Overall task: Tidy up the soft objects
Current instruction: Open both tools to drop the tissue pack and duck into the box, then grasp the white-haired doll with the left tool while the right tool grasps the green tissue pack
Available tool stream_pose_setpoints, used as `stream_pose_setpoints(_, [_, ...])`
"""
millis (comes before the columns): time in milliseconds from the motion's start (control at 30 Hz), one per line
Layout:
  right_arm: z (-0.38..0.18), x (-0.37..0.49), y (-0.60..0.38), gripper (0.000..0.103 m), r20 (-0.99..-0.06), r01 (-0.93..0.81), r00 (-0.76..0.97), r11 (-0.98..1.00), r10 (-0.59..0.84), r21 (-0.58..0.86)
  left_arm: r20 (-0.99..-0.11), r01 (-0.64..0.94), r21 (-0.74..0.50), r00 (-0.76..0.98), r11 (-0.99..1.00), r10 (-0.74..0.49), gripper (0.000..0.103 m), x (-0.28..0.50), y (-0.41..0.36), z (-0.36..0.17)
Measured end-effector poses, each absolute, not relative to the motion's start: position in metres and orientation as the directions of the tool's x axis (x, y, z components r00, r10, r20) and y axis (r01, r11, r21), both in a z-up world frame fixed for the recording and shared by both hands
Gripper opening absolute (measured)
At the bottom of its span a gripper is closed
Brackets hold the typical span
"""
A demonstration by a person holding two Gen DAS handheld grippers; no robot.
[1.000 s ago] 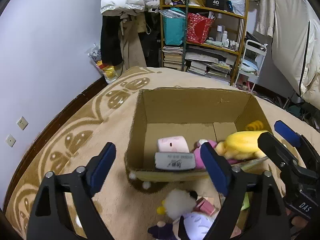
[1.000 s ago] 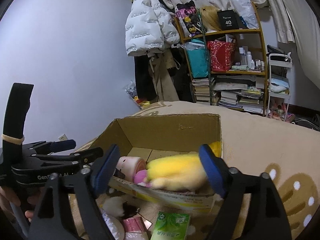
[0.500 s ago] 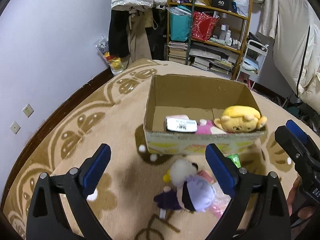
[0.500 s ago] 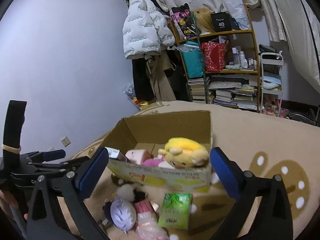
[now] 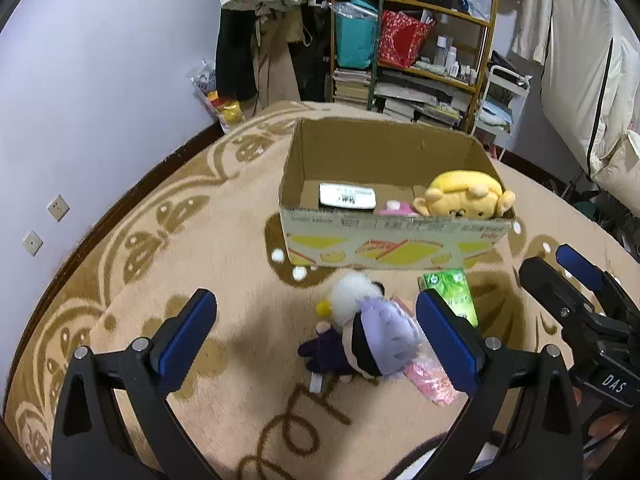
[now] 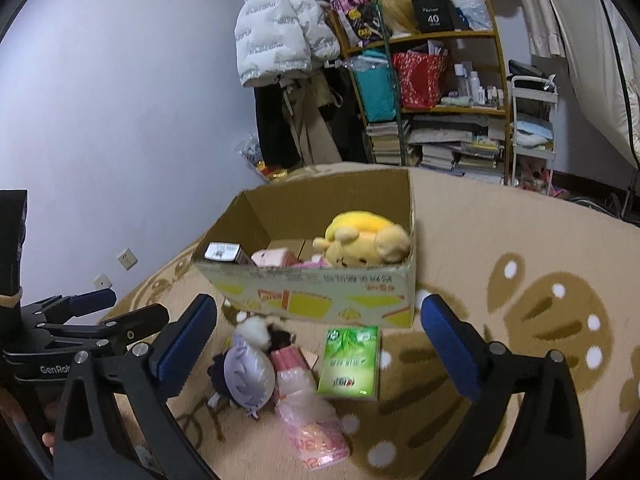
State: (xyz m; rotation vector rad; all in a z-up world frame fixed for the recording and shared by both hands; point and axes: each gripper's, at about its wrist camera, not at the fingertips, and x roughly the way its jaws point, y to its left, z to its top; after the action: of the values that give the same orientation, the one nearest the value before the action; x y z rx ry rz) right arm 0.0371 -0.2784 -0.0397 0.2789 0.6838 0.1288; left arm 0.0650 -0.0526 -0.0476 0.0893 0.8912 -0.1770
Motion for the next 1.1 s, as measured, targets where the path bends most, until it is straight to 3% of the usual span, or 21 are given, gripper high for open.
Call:
stream_pose_setpoints(300, [-0.059,0.048,-0.280,0.103,-0.662,-0.017,0.717,0.955,0.218,0.296,-0.805,0.205,0.015,0.582,0.979,-0.109,0.099,0.068,-0.059,-0.063])
stream_pose_setpoints(1100, [-0.085,0.079,-0.296,0.103,-0.697,0.041,0.689,0.950,0.198,0.310,-0.851,0.284,0.030,0.510,0.958,-0.124,0.099,0.084,-0.085,-0.097])
